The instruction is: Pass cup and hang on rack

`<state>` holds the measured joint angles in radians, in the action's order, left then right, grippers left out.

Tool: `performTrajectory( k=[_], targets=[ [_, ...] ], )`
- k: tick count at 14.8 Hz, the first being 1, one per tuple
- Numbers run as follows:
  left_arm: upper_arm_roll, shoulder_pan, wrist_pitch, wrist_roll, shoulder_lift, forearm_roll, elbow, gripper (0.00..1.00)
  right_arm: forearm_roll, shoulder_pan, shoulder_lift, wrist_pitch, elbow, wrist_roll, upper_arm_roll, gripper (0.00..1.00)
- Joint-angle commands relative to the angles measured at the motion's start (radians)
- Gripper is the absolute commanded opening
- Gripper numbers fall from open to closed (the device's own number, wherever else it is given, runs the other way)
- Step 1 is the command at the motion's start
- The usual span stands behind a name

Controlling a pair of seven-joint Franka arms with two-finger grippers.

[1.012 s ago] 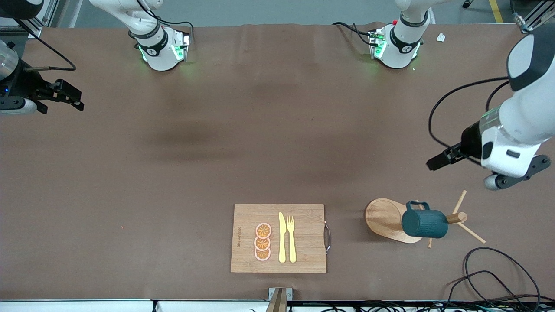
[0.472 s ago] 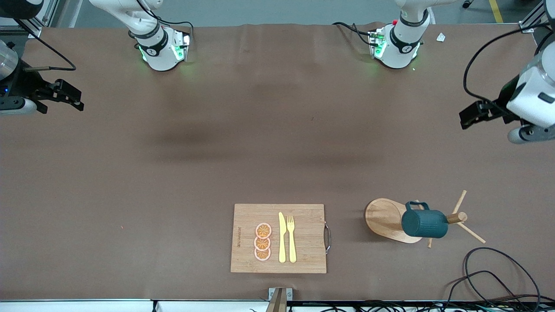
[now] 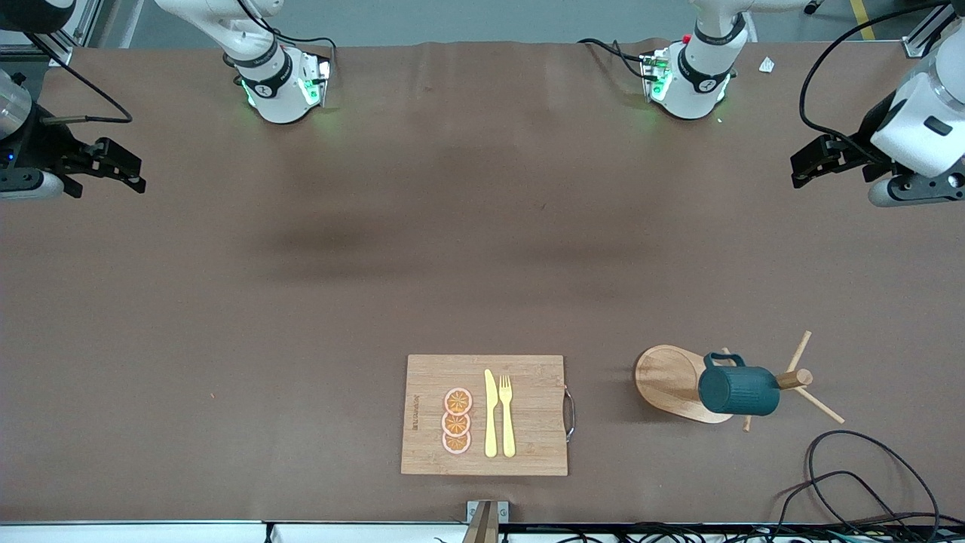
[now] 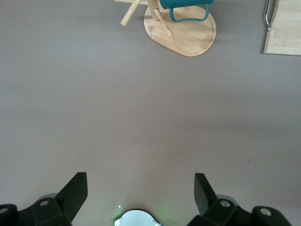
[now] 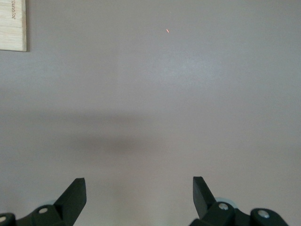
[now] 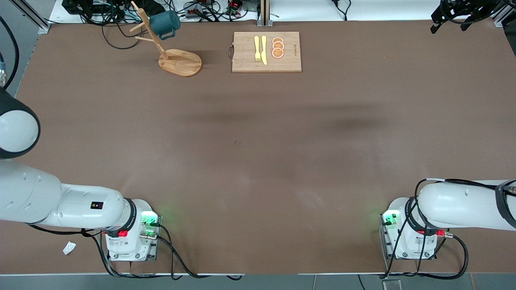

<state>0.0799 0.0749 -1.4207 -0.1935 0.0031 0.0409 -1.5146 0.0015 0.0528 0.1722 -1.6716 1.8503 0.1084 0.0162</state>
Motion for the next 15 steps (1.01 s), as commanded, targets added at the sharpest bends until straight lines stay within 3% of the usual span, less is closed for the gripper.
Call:
performTrajectory(
  k=[1, 4, 8, 15],
  targets=[
    [0.056, -0.044, -0.041, 0.014, -0.072, -0.013, -0.094, 1.0, 0.0, 0.015, -0.008, 0.012, -0.016, 0.016, 0.008, 1.0],
    [0.093, -0.092, -0.055, 0.031, -0.086, -0.013, -0.107, 1.0, 0.0, 0.015, -0.008, 0.012, -0.016, 0.016, 0.008, 1.0],
    [0.081, -0.095, -0.05, 0.045, -0.071, -0.016, -0.055, 1.0, 0.0, 0.015, -0.008, 0.012, -0.016, 0.016, 0.007, 1.0],
    [0.063, -0.098, -0.049, 0.036, -0.057, -0.044, -0.044, 1.0, 0.0, 0.015, -0.008, 0.012, -0.016, 0.016, 0.007, 1.0]
  ],
)
